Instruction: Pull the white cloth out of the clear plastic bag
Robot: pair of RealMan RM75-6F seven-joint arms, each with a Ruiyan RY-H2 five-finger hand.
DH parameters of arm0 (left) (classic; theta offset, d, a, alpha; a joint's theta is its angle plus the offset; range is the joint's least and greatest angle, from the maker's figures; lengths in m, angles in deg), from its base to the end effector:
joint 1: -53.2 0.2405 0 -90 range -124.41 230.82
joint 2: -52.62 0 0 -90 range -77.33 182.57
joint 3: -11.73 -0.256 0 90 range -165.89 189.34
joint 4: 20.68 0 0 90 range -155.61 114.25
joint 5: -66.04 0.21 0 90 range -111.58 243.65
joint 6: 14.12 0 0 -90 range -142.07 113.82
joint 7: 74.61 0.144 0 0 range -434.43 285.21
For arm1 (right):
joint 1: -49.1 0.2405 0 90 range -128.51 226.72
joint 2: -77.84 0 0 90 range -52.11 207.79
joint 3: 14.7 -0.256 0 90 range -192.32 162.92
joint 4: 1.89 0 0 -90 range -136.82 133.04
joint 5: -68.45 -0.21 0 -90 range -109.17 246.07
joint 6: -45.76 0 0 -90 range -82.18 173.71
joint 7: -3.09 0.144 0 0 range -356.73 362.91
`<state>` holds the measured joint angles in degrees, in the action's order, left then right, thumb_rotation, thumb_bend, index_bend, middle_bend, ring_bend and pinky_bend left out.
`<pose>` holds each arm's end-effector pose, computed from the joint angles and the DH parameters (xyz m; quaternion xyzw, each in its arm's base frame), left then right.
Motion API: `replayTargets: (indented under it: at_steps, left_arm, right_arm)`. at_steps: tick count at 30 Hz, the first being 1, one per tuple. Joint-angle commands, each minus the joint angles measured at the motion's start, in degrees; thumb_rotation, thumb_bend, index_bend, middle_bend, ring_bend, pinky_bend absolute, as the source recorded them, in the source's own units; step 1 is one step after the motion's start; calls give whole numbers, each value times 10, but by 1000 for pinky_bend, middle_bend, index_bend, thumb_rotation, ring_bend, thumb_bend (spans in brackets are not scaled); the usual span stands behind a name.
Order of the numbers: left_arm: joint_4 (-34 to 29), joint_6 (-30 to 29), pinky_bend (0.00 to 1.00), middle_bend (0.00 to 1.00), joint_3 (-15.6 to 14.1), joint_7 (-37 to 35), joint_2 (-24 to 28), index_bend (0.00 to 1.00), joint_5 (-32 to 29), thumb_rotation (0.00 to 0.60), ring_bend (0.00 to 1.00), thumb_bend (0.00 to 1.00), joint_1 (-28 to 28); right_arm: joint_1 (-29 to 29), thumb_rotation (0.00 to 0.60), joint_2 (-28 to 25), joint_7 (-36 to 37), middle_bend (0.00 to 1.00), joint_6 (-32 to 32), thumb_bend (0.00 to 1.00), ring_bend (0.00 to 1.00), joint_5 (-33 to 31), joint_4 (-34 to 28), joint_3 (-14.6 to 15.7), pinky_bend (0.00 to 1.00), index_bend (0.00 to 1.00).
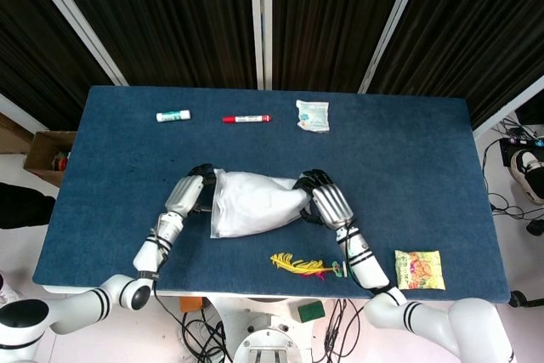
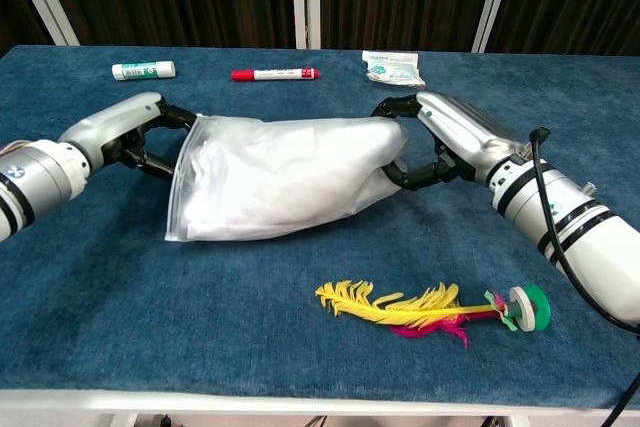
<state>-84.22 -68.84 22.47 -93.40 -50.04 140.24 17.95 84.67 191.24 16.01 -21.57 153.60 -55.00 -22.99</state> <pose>-0.2002 0.3342 -0.0679 -0.5958 -0.5692 -0.4609 0.3295 -0.1638 -0.3146 -0.0972 0.6523 -0.4366 0.5155 0.3435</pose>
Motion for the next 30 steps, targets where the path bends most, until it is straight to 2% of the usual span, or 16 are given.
replayTargets:
  at_steps: [1,3,4,5,7,8,9,11,17,18,20,22,25,30]
  left_arm:
    - [-7,-6,87,374,-1,-1,7,793,0,600,90,514,5]
    - [-12,-7,87,374,-2,0,12,793,0,600,90,514,8]
    - [-14,-7,87,374,-2,1,13,793,0,600,90,515,8]
    - [-15,-6,87,374,-3,1,15,793,-1,600,90,515,9]
    - [-16,-4,87,374,-4,3,15,793,-1,600,91,515,8]
    - [-17,-2,87,374,-5,4,14,793,-1,600,91,515,8]
    - [-17,-1,87,374,-5,4,14,793,0,600,91,515,7]
    - [-15,-2,87,374,-5,4,12,793,0,600,90,515,6]
    - [-20,-5,87,374,-6,2,20,792,7,600,90,515,6]
    - [-21,-6,87,374,-7,2,21,791,8,600,91,515,6]
    - [-25,-5,87,374,-8,5,24,791,9,600,90,515,6]
    - [-28,-3,87,374,-8,9,25,791,9,600,90,516,4]
    - [-32,0,87,374,-8,15,26,791,5,600,90,516,3]
    - [-38,5,87,373,-9,24,30,789,0,600,90,515,4]
  right_arm:
    - [0,600,-10,-11,349,7,477,150,-6,-4,-2,175,437]
    - [0,600,-17,-15,344,15,476,149,-12,-10,-5,174,446]
    - [2,600,-24,-17,324,27,442,132,-16,-16,-4,155,430]
    - [4,600,-38,-28,290,50,367,100,-24,-30,-2,118,384]
    - [11,600,-71,-52,181,92,130,21,-39,-71,0,26,184]
    - [14,600,-86,-61,144,106,63,5,-44,-91,0,6,110]
    - [17,600,-107,-73,102,118,13,0,-47,-117,1,0,36]
    - [19,600,-140,-92,70,129,0,0,-48,-151,2,0,0]
    - [33,600,-262,-154,109,148,4,0,-37,-243,0,0,8]
    - [39,600,-274,-168,120,150,14,0,-37,-246,-4,0,20]
    - [58,600,-288,-202,173,162,87,0,-39,-239,-16,0,112]
    - [81,600,-285,-232,207,183,155,0,-44,-216,-24,0,200]
    - [115,600,-261,-264,224,214,180,0,-45,-169,-25,5,284]
    - [151,600,-197,-262,242,232,201,6,-29,-80,-15,29,330]
